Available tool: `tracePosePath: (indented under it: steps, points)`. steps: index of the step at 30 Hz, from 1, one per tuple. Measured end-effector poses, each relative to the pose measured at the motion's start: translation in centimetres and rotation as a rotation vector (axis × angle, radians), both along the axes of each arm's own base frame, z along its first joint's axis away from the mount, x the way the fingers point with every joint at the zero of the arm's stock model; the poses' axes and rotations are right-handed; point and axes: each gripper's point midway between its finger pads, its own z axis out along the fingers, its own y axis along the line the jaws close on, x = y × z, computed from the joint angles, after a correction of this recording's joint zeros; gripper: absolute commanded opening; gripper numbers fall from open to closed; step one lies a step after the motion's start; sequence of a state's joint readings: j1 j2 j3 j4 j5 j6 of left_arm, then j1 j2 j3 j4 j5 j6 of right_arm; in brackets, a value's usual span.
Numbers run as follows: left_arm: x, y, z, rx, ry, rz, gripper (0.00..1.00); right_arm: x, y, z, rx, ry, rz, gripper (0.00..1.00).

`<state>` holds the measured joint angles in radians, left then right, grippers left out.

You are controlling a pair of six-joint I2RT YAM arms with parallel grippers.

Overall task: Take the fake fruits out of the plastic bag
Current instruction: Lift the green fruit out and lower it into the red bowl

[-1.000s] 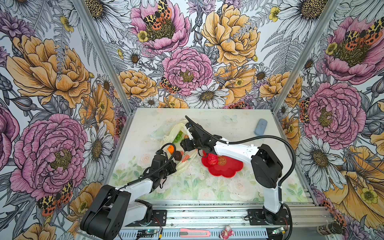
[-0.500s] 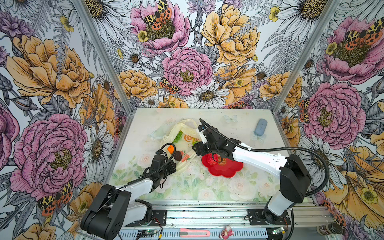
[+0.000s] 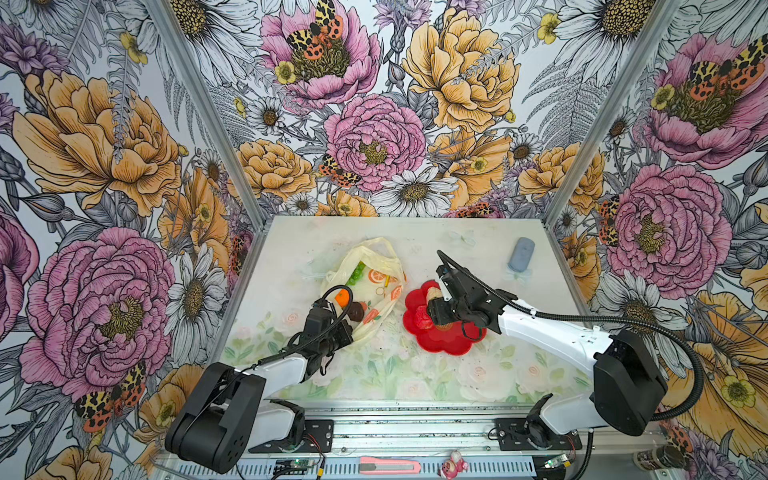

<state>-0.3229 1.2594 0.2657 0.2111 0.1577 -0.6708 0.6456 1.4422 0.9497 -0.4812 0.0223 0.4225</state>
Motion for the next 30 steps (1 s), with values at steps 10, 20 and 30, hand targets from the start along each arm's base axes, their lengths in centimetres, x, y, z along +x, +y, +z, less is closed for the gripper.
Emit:
tracePosePath:
  steps: [10,20,30]
  points:
    - [0.1,0.0,-0.1,0.001,0.003,0.0,0.0,-1.1,-2.2,-2.7,-0.036,0.069,-0.065,0.68]
    - [0.2,-0.1,0.0,0.0,0.0,0.0,0.0,-1.4,-2.4,-4.7,-0.066,0.12,-0.078,0.68]
    - [0.2,-0.1,0.0,0.0,-0.001,0.0,0.0,-1.2,-2.7,-6.2,-0.103,0.141,-0.09,0.69]
